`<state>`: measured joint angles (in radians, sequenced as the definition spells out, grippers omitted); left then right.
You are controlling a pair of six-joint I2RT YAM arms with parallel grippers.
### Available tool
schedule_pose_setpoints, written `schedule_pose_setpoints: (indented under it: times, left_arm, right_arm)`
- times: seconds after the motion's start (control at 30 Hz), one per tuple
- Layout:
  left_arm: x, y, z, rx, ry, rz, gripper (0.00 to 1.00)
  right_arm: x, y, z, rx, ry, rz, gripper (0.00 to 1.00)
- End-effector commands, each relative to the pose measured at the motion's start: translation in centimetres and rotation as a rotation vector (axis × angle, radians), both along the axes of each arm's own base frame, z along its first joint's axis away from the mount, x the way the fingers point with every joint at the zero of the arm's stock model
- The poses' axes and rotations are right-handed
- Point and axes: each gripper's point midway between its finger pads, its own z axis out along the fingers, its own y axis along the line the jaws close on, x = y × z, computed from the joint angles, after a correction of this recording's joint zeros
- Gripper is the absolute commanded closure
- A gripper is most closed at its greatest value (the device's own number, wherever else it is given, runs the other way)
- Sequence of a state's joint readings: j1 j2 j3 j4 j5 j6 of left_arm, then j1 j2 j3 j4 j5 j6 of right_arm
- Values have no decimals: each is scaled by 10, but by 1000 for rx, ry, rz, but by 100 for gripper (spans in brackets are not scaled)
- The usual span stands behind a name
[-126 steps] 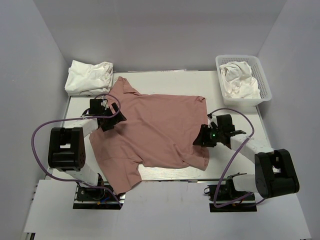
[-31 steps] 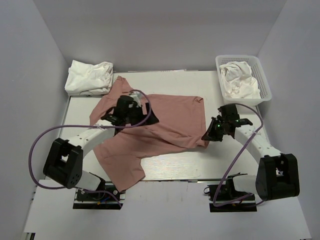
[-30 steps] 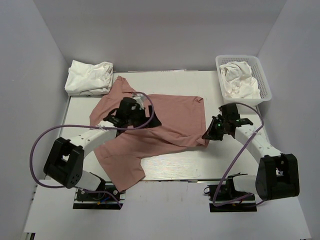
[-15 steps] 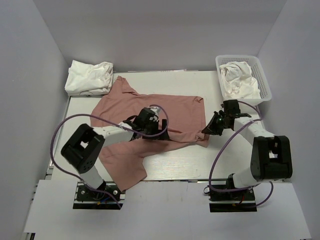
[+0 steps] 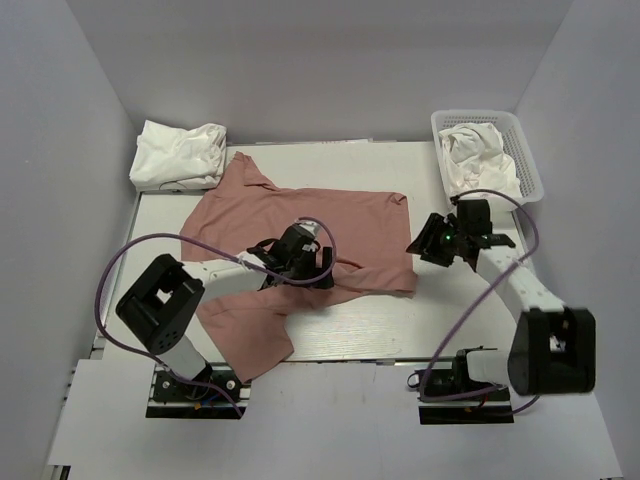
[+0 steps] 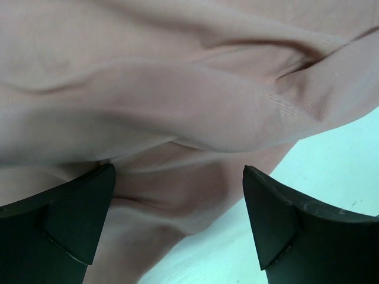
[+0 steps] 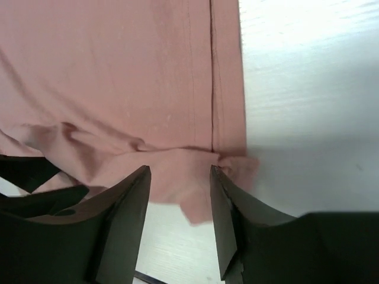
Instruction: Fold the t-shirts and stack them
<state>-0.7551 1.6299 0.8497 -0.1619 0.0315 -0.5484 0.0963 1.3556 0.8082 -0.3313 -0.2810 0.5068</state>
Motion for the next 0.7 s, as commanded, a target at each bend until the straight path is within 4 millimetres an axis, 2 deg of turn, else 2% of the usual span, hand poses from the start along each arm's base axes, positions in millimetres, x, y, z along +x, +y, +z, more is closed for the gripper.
schedule_pose_setpoints:
  times: [0.0,0.03,0.13,0.17,0.23,0.3,0.43,0.47,0.5,0.53,0.57,0.67]
  left_arm:
    - [-54,58,-46,231,209,35,0]
    - [-57,61,-45,239,217,35,0]
    - [-69,76,-43,295,254,42,0]
    - [-71,77,-38,288,255,51,0]
    - [-84,86,-39,325,295,51,0]
    - [-89,91,-40,345,315,51,0]
    - [-96,97,-48,371,341,50,0]
    - [-96,97,-48,369,343,59,0]
    - [-98,95,-48,370,342,50,0]
    - [-100,95,-50,363,347,46,0]
    - [-97,92,-47,348,332,46,0]
    - [-98,90,-47,331,331,41,0]
  right_arm:
    - [-36,-23,2,-141,-45,15,45]
    - [-46,-26,9,-152,-71,15,44]
    - [-80,-29,6,-174,-71,56,44]
    - [-84,-28,7,-175,-76,63,44]
    - [-98,-21,7,-152,-71,117,46]
    - [-106,-15,-1,-153,-43,175,48]
    - [-102,6,-4,-87,-55,252,49]
    - [-89,11,-1,-81,-107,257,49]
    - [-84,14,2,-78,-116,254,49]
    - [-84,17,-6,-80,-84,260,49]
    - [-71,20,1,-82,-130,258,49]
    - [-54,33,-1,-50,-153,264,49]
